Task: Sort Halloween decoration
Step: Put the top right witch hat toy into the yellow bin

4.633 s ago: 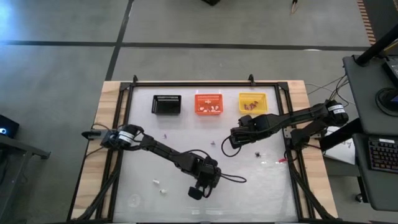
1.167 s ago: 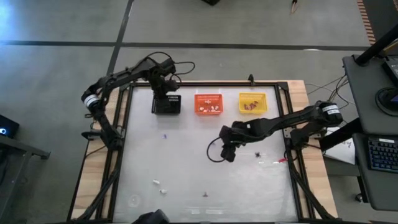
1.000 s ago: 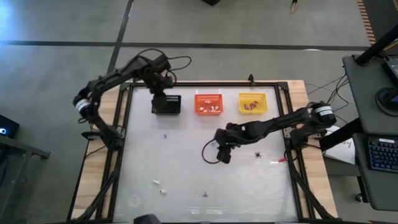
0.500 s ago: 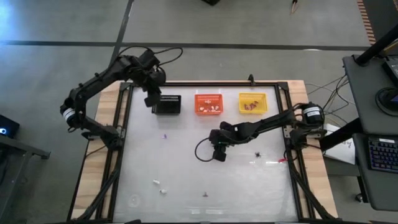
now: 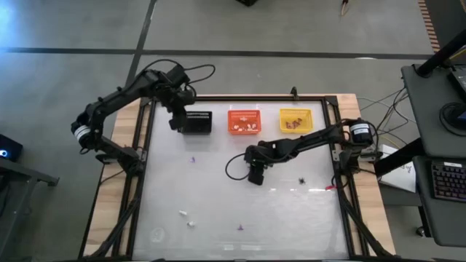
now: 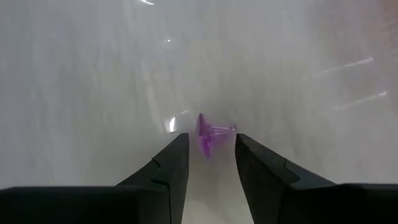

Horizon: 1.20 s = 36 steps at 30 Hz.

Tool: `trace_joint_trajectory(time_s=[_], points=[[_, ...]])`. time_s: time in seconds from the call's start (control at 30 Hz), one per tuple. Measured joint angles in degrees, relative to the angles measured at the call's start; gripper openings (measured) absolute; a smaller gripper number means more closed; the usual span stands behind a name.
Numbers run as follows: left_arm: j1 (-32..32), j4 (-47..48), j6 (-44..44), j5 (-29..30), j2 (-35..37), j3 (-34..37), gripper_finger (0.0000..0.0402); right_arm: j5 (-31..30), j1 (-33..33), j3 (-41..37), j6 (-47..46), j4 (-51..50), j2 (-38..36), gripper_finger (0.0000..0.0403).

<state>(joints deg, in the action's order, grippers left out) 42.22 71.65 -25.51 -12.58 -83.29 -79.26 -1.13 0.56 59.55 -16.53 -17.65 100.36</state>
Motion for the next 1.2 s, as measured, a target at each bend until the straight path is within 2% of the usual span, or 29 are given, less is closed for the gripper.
trace_joint_trajectory(time_s=[0.13, 0.43, 0.63, 0.9, 1.2], points=[[0.0, -0.58, -0.4, 0.0, 0.02, 2.8, 0.0085, -0.3, 0.34, 0.0, 0.0, 0.02, 0.0, 0.0101], [0.0, -2.66, -0.97, 0.02, 0.17, 7.8, 0.0085, -0.13, 0.76, 0.0, -1.51, 0.02, -0.02, 0.0014], [0.0, -2.79, -1.43, 0.05, 0.62, 8.59, 0.0085, 0.12, 1.25, 0.75, -5.59, -1.86, -0.35, 0.0009], [0.0, -2.82, -1.42, 0.07, 1.46, 8.63, 0.0084, -0.66, 1.43, 7.23, -7.0, -15.74, -2.87, 0.0009], [0.0, -2.79, -1.02, 0.07, 2.47, 8.67, 0.0084, -8.04, 4.31, 8.27, -13.55, -28.91, -8.97, 0.0009]])
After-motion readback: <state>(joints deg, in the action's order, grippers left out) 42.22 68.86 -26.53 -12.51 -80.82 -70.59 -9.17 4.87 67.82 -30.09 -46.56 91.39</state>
